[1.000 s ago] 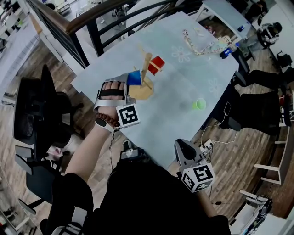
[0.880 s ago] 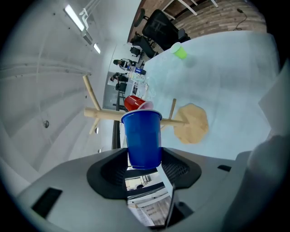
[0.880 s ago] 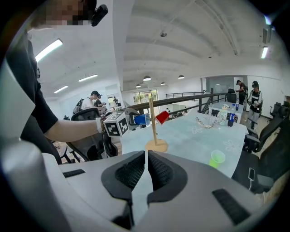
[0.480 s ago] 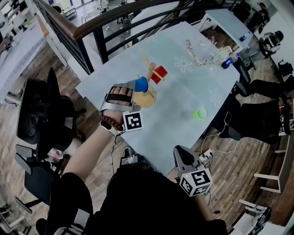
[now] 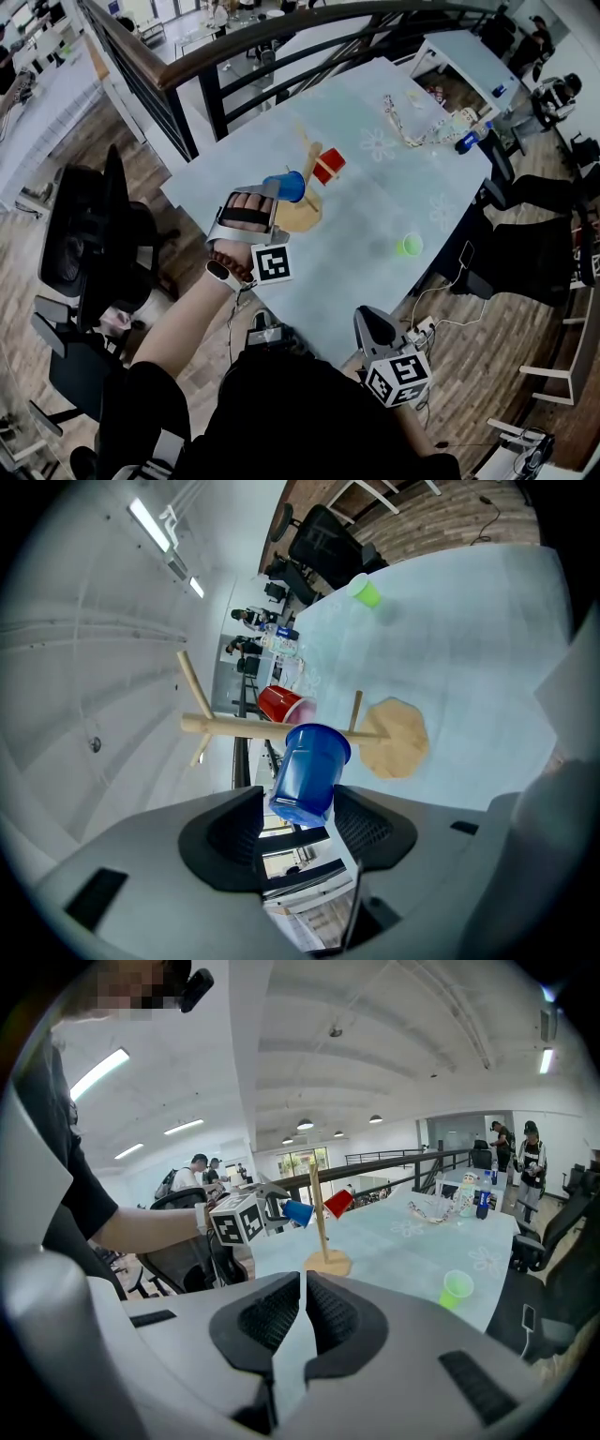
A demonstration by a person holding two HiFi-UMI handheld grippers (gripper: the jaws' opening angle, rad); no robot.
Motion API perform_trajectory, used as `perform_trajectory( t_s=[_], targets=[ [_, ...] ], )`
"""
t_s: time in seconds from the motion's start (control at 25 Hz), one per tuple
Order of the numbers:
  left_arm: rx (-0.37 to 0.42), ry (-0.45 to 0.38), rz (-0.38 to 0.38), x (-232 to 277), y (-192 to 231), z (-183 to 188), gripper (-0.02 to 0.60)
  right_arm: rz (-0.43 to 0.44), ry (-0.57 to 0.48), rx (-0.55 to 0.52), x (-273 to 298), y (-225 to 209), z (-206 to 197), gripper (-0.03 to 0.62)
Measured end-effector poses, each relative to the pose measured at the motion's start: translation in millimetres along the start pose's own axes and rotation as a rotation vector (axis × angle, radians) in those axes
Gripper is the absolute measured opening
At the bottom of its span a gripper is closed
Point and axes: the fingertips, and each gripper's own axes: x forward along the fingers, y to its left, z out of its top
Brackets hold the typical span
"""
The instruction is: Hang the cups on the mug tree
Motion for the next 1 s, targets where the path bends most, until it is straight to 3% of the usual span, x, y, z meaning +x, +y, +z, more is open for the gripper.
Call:
perform_trajectory(
  t_s=[0.44,0.6,0.68,0.76,0.92,1.0],
  targets=[
    [0.061,0.035,0.020,-31,7,-4,0.239,0.020,-0.011,0.023,6,-4,1,0.043],
    [0.049,0.024,0.082,-57,26,-3,0.239,0.026,-0.015,0.020,7,-4,4,0.043],
    [-0.013,0.010,0.129,-71,44,-6,0.239,0.029,-0.016,0.020,9,-5,6,0.043],
    [-0.143,-0.005,0.126,-83,53,-13,0.239,0.033,-0.016,0.020,10,-6,7,0.043],
    [-0.442,-0.088,0.052,-110,56,-15,0.239,0.045,-0.016,0.021,12,-7,7,0.043],
    [-0.519,-0.165,0.012,-126,52,-2,0.238,0.055,-0.015,0.023,14,-6,7,0.043]
  ],
)
